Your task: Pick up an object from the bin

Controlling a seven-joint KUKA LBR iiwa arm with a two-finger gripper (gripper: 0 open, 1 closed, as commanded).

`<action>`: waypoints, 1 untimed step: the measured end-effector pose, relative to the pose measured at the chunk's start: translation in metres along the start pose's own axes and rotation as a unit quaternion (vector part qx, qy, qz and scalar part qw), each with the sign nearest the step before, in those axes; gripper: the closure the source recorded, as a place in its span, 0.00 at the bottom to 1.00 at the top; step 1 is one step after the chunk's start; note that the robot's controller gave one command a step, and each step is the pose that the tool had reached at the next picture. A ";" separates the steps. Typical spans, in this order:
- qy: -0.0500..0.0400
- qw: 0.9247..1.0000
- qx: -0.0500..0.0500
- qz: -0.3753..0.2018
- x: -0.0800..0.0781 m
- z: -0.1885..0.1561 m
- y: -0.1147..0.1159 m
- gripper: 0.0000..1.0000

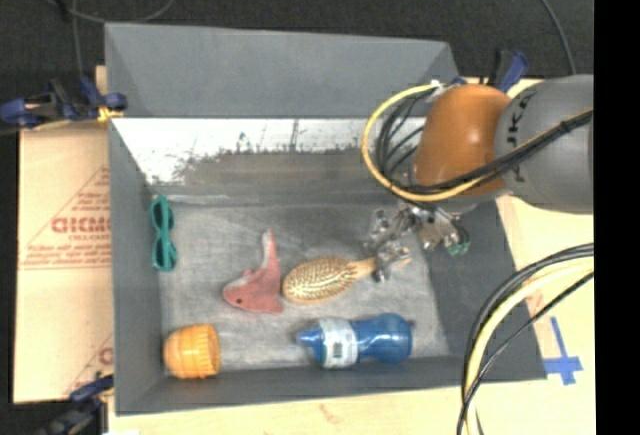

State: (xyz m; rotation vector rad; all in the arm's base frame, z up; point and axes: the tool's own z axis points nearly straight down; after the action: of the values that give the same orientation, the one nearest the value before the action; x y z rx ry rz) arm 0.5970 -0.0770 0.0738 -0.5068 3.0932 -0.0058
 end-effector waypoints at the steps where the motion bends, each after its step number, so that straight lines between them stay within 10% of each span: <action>1: 0.000 1.000 0.000 0.000 0.000 0.000 0.000 1.00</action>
Offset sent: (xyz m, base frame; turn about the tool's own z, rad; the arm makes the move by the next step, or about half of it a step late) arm 0.0314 -0.0094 0.1753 -0.2791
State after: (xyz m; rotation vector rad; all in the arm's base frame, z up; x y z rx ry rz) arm 0.5970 -0.0769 0.0738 -0.5076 3.0930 -0.0059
